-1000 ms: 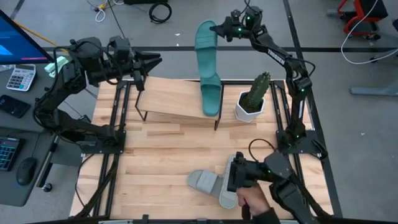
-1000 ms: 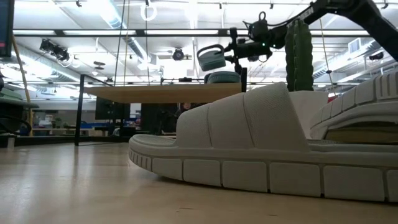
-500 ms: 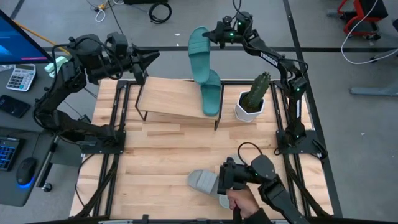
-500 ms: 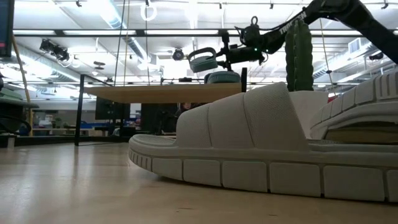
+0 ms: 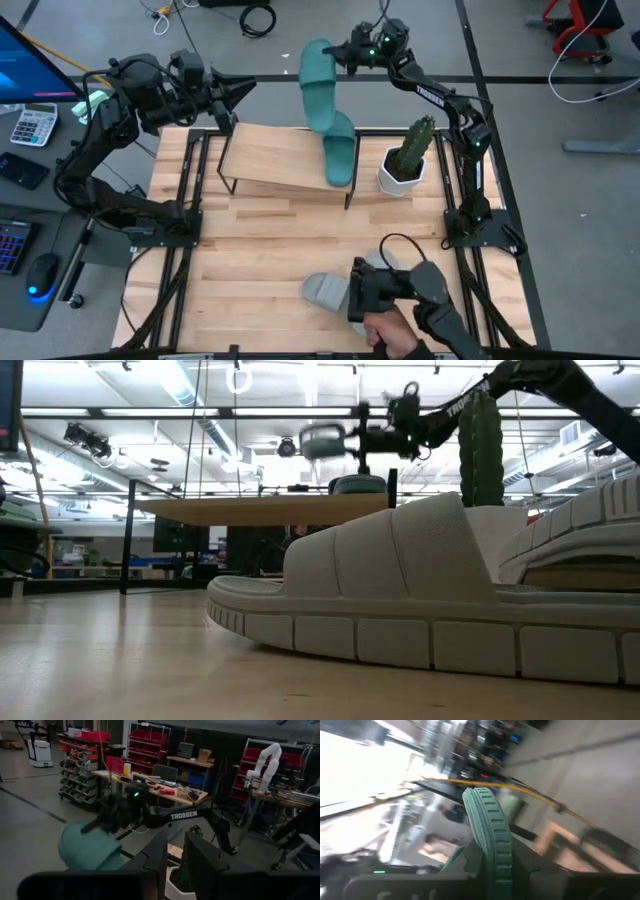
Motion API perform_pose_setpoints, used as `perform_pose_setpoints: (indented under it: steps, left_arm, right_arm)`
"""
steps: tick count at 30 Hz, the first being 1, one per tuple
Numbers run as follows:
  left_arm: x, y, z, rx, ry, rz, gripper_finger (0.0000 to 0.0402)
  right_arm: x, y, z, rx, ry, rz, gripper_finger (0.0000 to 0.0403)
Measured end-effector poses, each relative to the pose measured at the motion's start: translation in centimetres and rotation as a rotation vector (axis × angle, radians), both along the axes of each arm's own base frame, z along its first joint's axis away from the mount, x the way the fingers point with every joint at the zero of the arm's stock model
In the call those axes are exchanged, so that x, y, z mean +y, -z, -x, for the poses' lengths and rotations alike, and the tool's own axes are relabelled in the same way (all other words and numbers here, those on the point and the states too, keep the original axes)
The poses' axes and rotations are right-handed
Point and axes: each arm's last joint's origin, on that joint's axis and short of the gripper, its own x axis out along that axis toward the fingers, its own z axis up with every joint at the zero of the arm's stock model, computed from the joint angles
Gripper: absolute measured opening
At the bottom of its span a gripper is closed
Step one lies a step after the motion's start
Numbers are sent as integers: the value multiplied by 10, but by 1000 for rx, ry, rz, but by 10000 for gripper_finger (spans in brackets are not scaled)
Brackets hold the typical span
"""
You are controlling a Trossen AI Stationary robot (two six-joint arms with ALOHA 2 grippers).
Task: Pick and place slides into the shelf
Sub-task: Put the green slide on the shelf
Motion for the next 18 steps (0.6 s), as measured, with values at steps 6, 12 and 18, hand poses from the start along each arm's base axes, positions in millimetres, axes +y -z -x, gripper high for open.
perform_pose_setpoints:
  steps: [6, 12, 18]
  left_arm:
    - [0, -1, 0, -12, 0, -5, 69]
    - [0, -1, 0, -12, 0, -5, 68]
    - [0, -1, 0, -10, 0, -5, 64]
  right_arm:
    - [25, -16, -23, -90, 14, -18, 55]
    - [42, -8, -47, -36, 74, -16, 55]
    - [31, 10, -39, 113, 129, -12, 54]
